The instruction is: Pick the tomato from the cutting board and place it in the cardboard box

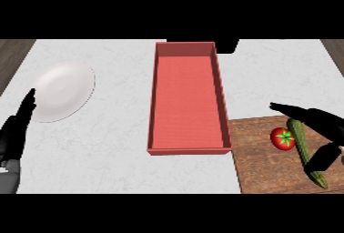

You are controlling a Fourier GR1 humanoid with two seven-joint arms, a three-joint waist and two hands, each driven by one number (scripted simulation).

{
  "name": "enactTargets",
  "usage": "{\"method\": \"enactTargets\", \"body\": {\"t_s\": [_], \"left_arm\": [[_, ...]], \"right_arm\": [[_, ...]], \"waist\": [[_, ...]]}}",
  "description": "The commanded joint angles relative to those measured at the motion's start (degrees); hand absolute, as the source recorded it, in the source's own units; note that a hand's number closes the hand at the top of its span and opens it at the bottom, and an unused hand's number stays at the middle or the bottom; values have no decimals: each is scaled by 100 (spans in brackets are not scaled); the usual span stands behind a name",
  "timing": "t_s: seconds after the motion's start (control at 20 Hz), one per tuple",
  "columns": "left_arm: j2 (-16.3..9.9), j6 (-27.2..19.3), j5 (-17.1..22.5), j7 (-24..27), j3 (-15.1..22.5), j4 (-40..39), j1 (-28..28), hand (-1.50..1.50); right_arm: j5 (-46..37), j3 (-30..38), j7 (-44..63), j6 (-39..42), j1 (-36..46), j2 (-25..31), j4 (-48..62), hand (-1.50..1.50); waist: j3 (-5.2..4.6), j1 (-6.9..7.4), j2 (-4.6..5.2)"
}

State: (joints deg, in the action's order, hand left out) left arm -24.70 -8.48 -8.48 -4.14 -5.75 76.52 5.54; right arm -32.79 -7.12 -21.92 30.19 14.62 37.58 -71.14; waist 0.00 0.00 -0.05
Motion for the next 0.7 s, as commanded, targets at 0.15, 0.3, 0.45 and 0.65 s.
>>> {"method": "enactTargets", "body": {"t_s": [0.15,0.3,0.45,0.65], "left_arm": [[424,-128,-363,350,33,-396,168,0],[254,64,-243,138,-139,-197,101,0],[-104,398,-28,145,-483,-85,40,0],[258,221,-332,-9,-325,-436,475,0]], "right_arm": [[-350,158,24,278,-77,-163,-238,-150],[-611,0,551,313,-607,-189,-974,-150],[-803,-95,1023,258,-511,-647,-799,-150],[-1184,-54,744,66,-267,-828,-153,-150]], "waist": [[-1,-2,8],[-2,-24,-2],[-1,3,-1],[0,-5,7]]}}
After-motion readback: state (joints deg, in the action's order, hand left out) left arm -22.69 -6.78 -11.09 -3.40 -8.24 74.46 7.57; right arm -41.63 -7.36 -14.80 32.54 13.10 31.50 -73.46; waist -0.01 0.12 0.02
